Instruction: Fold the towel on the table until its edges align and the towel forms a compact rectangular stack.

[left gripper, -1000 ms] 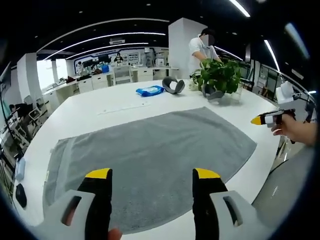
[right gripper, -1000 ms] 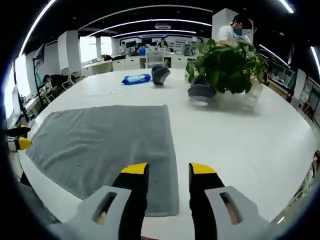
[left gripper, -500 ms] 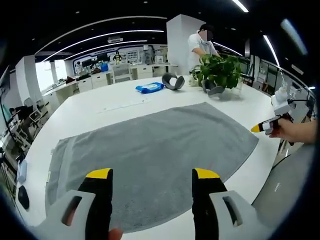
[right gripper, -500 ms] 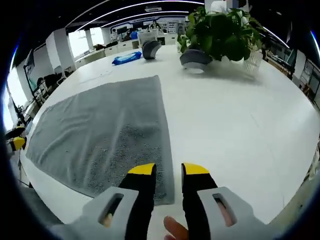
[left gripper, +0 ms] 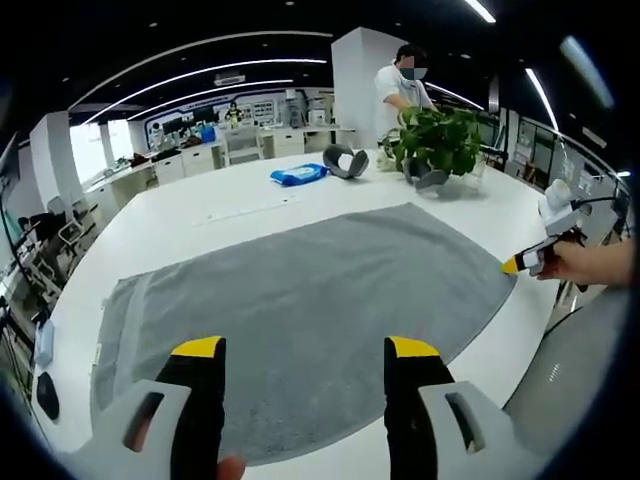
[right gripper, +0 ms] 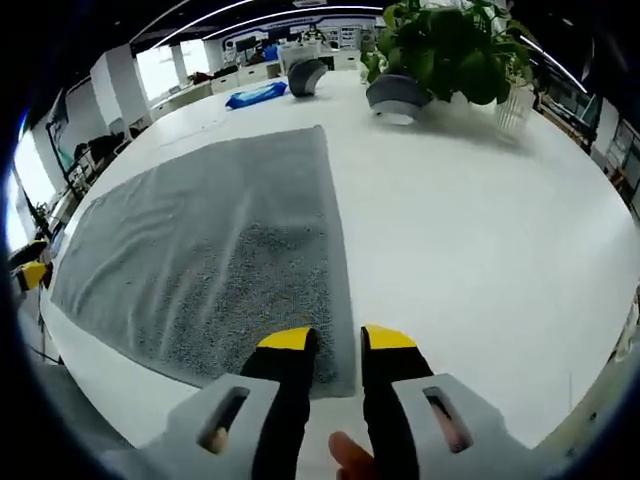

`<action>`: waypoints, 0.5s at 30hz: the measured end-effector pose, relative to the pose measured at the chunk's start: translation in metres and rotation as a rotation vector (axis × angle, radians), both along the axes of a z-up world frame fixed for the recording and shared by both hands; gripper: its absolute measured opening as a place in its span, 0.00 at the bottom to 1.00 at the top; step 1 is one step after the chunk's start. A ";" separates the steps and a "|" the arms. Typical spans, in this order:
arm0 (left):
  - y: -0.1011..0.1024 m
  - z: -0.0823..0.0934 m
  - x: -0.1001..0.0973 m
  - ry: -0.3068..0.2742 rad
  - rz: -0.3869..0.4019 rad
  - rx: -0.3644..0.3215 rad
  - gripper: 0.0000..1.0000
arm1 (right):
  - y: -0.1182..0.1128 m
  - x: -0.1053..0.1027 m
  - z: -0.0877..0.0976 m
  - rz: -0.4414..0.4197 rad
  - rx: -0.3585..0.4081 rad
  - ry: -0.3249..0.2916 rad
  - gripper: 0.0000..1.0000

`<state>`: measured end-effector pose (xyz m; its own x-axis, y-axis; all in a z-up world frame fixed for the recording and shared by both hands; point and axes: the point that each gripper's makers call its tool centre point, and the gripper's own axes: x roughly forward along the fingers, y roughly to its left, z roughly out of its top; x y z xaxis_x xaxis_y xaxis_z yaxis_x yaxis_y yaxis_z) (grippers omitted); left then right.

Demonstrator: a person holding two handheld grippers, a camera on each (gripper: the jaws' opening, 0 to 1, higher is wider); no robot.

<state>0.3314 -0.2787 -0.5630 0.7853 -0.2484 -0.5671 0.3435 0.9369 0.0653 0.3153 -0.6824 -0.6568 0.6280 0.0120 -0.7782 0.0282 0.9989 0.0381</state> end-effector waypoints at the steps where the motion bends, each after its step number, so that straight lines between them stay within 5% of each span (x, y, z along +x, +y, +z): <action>1: 0.000 0.000 0.000 0.000 -0.001 0.000 0.66 | 0.000 0.000 0.000 0.005 -0.010 0.001 0.15; 10: -0.006 0.000 -0.001 0.008 -0.024 -0.007 0.62 | 0.008 0.002 -0.002 0.033 0.000 0.003 0.02; 15: -0.021 0.000 -0.006 0.037 -0.066 -0.055 0.45 | 0.014 0.005 0.011 0.046 -0.007 -0.027 0.02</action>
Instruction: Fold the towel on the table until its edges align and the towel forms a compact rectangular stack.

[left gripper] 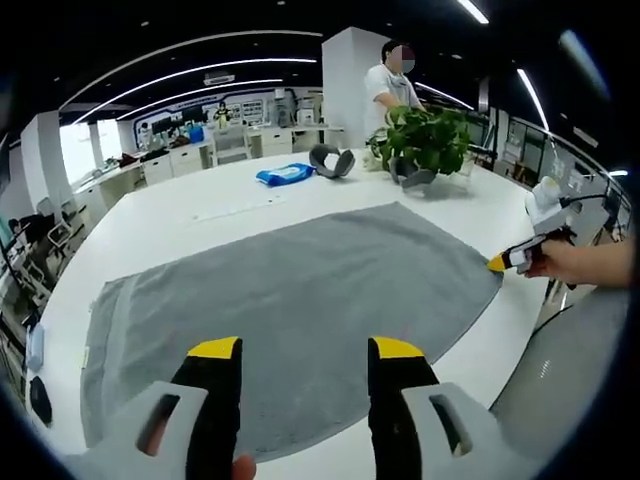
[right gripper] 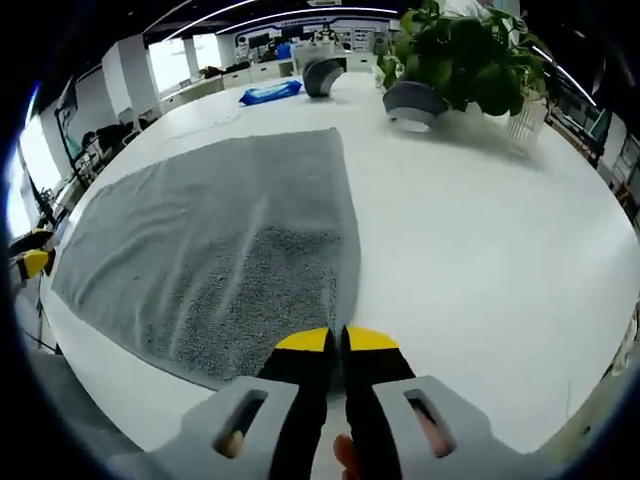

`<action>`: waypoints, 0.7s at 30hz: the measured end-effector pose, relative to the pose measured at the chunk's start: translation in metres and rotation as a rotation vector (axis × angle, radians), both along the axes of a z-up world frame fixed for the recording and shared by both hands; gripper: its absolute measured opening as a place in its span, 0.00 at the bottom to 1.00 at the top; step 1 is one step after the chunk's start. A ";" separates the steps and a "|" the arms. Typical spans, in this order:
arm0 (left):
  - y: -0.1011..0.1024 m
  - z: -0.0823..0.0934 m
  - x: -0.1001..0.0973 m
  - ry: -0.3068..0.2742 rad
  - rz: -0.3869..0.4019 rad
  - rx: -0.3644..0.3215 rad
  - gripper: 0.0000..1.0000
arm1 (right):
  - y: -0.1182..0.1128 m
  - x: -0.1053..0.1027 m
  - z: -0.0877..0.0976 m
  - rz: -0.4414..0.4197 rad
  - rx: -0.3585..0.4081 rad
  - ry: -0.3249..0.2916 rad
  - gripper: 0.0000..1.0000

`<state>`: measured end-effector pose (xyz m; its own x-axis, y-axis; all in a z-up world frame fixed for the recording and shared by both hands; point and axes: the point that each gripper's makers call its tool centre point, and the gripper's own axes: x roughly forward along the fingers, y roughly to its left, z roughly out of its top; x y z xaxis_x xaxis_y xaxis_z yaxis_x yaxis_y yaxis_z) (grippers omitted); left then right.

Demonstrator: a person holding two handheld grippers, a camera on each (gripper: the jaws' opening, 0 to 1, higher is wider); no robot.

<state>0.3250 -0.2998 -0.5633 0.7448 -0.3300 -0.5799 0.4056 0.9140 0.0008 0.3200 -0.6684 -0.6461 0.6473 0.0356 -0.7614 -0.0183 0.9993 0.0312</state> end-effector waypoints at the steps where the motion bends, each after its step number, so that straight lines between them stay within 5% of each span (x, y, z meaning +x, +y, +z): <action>1: -0.003 0.000 -0.001 0.010 -0.003 -0.014 0.42 | 0.002 0.001 0.005 0.001 0.006 -0.018 0.02; 13: -0.078 0.020 0.006 0.066 -0.157 -0.143 0.30 | 0.017 0.013 0.029 0.033 0.063 -0.105 0.02; 21: -0.131 0.040 0.010 0.090 -0.267 -0.150 0.29 | 0.032 0.017 0.040 0.082 0.084 -0.146 0.02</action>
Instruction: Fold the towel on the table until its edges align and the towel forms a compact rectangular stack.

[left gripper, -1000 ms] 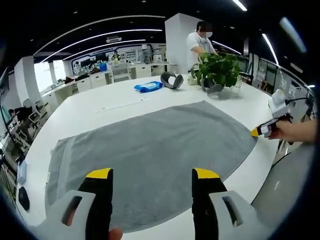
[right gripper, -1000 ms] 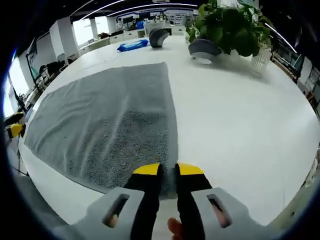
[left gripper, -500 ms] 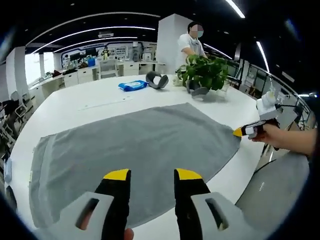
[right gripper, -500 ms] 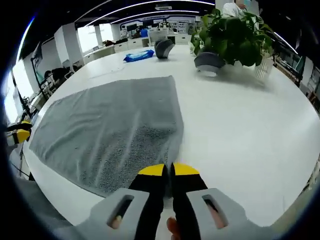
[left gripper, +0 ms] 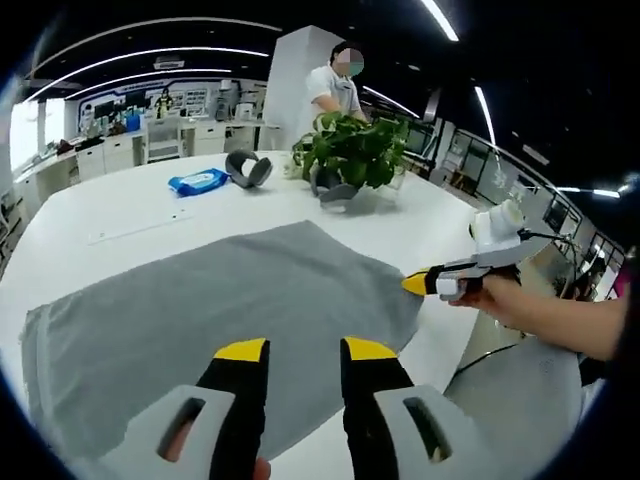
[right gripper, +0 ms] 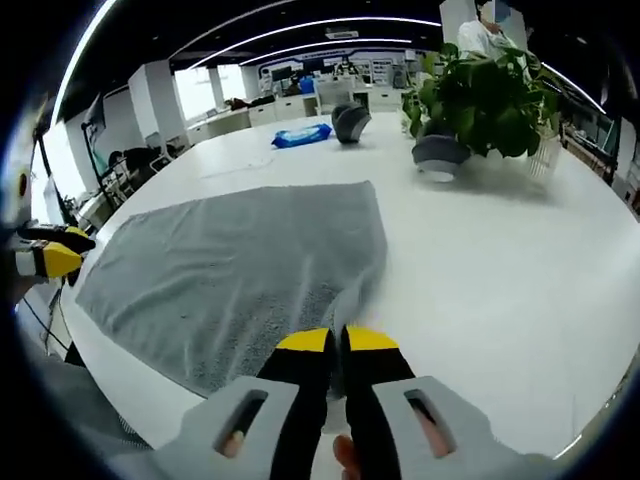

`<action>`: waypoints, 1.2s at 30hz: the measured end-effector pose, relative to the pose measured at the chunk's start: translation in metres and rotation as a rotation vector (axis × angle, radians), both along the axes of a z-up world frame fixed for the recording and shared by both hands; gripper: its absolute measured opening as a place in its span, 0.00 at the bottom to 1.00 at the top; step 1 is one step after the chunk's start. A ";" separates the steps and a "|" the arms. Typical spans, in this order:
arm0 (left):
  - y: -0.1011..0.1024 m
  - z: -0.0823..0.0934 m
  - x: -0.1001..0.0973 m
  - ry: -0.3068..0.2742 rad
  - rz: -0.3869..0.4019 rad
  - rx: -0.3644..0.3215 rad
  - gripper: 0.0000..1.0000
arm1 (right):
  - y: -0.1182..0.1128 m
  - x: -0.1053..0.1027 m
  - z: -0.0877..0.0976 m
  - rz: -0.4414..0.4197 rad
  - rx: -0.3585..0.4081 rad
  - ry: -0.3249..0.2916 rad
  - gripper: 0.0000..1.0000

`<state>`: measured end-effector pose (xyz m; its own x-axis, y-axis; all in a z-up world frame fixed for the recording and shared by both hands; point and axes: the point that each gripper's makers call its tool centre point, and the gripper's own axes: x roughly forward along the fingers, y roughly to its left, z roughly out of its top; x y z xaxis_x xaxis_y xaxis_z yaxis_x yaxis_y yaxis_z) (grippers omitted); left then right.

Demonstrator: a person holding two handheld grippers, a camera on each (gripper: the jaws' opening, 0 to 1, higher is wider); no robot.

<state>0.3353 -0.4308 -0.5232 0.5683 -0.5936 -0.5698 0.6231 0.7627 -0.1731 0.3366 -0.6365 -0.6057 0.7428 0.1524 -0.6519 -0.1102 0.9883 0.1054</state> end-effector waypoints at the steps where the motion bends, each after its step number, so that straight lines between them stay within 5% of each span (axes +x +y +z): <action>1: -0.006 0.002 0.000 -0.003 -0.010 0.001 0.29 | 0.001 0.001 -0.001 0.002 0.008 0.000 0.02; 9: -0.058 0.002 0.005 0.031 -0.065 0.010 0.31 | 0.020 0.002 0.001 0.039 0.090 -0.003 0.02; 18: -0.107 -0.024 0.015 0.165 -0.055 -0.030 0.32 | 0.035 0.000 0.002 0.151 0.065 0.009 0.02; 24: -0.124 -0.036 0.028 0.186 -0.036 -0.022 0.32 | 0.051 0.000 0.001 0.158 0.169 0.027 0.02; 36: -0.147 -0.055 0.051 0.209 0.013 -0.015 0.32 | 0.053 -0.002 0.001 0.255 0.201 0.061 0.02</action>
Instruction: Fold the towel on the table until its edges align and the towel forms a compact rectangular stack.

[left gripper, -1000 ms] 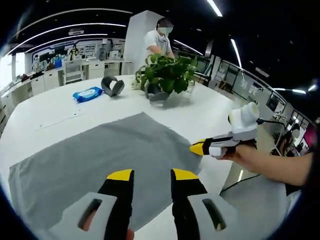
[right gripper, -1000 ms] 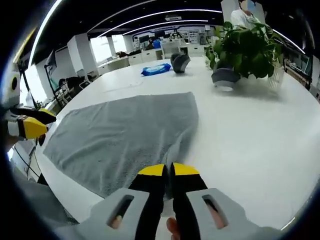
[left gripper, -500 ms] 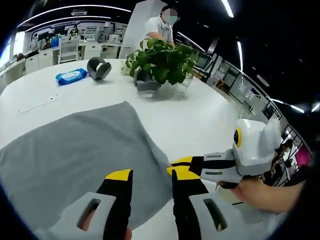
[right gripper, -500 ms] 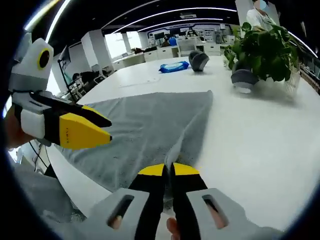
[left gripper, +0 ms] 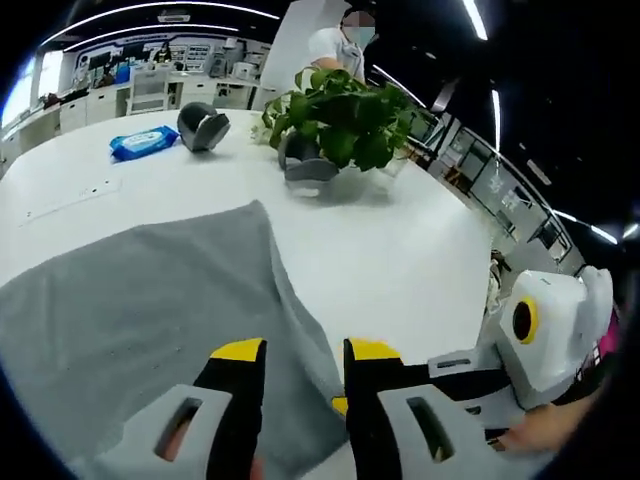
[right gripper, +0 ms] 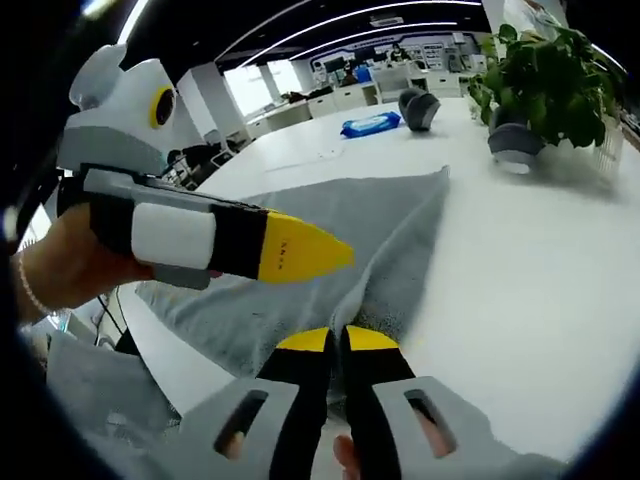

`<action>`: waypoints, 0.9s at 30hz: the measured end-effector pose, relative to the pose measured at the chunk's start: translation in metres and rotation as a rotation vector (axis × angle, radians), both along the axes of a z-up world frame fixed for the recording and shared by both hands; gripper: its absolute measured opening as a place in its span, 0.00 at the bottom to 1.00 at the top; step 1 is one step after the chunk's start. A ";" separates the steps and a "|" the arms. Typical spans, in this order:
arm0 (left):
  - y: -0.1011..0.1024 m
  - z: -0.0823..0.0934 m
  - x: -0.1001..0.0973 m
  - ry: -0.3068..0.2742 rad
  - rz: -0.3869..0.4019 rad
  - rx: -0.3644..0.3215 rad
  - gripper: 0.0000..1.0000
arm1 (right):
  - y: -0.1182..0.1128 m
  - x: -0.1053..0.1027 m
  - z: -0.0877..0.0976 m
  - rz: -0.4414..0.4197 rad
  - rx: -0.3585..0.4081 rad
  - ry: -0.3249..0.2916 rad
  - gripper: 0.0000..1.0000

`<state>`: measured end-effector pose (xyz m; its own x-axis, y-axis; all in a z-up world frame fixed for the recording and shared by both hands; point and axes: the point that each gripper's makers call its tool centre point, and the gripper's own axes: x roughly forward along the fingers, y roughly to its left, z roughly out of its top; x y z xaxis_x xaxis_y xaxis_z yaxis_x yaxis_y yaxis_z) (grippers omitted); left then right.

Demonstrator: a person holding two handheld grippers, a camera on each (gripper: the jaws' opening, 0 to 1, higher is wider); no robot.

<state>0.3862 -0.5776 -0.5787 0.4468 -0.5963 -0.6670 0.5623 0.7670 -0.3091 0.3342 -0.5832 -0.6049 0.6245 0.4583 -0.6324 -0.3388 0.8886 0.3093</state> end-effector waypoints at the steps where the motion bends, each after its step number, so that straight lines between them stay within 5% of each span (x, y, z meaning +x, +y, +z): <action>1: -0.001 -0.004 -0.001 0.009 -0.002 0.008 0.32 | 0.000 -0.001 0.000 0.021 -0.009 -0.005 0.02; 7: -0.007 -0.022 -0.002 0.031 -0.016 0.043 0.32 | 0.001 -0.005 0.003 0.084 -0.026 -0.031 0.02; 16: -0.018 -0.039 0.001 0.086 -0.012 0.041 0.23 | 0.005 -0.014 0.003 0.245 -0.202 -0.124 0.02; 27: -0.017 -0.049 0.016 0.090 0.006 0.070 0.13 | 0.009 -0.021 0.009 0.260 -0.150 -0.130 0.02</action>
